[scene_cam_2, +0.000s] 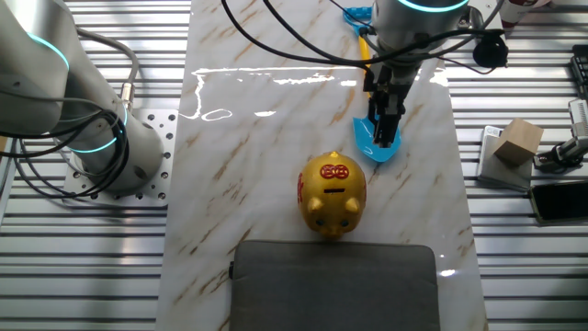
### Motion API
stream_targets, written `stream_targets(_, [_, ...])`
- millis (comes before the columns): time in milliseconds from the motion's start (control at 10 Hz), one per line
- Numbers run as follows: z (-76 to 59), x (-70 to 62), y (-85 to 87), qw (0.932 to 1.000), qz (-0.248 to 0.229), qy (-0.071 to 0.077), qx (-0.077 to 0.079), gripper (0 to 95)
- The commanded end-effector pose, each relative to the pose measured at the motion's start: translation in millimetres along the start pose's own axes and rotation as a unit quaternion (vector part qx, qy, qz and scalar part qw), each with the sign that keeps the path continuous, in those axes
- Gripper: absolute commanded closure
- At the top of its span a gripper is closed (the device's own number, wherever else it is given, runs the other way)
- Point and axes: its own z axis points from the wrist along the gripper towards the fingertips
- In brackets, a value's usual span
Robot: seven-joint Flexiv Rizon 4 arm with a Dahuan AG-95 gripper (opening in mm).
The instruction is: Use a shovel to scoop up an object
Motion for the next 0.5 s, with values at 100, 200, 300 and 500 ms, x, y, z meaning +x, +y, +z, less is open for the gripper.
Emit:
stream_targets(100, [0.0,0.0,0.0,1.0000,0.000,0.000,0.000,95.0])
stream_targets(200, [0.0,0.0,0.0,0.9971,-0.071,-0.017,-0.018,95.0])
stream_targets(300, [0.0,0.0,0.0,0.9971,-0.071,-0.017,-0.018,95.0])
stream_targets(500, [0.0,0.0,0.0,0.9971,-0.072,-0.017,-0.018,95.0])
